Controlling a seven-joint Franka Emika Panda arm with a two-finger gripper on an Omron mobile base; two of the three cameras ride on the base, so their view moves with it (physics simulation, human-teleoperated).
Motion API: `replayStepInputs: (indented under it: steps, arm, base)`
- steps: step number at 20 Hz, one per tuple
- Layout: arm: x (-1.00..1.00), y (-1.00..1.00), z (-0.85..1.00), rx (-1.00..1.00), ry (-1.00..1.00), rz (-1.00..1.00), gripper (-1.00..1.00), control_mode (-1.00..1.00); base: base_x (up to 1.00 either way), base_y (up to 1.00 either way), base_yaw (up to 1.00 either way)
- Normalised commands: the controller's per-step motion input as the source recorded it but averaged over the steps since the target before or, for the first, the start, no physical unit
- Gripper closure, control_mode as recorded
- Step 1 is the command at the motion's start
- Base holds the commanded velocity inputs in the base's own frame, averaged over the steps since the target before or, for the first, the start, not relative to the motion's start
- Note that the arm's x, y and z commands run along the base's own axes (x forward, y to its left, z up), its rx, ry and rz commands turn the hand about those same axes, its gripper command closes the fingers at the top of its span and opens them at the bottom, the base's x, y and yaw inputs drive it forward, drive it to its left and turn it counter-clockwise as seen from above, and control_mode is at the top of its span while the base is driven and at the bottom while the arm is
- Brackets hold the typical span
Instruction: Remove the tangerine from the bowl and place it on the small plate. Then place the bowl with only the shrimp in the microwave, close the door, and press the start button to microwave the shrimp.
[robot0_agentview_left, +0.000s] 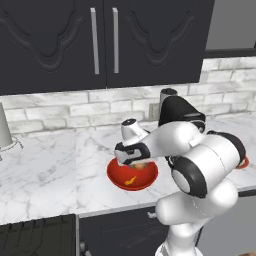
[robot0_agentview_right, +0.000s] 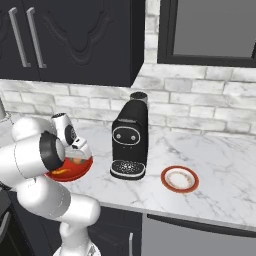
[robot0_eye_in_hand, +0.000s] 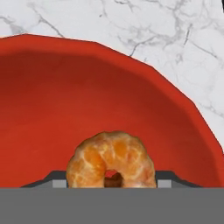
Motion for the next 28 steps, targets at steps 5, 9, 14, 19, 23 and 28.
replayStepInputs:
  steps: [5,9,14,19,23,28]
  arm:
    - [-0.58,-0.02,0.72,0.00,-0.17,0.00,1.00,-1.00]
    - [-0.86,-0.19,1.00,0.03,-0.27,0.00,1.00,-1.00]
    - [-0.78,-0.84,0.78,0.07,-0.28,-0.01,1.00,-1.00]
    - [-0.68,-1.00,0.39,0.17,-0.20,-0.09,1.00,-1.00]
    - [-0.69,-1.00,0.12,0.24,-0.12,-0.12,1.00,-1.00]
    - [-0.47,-1.00,0.07,0.25,-0.03,-0.12,1.00,-1.00]
  base:
    - [0.00,0.00,0.00]
    - [0.00,0.00,0.00]
    - [0.00,0.00,0.00]
    - [0.00,0.00,0.00]
    - [0.00,0.00,0.00]
    - [0.00,0.00,0.00]
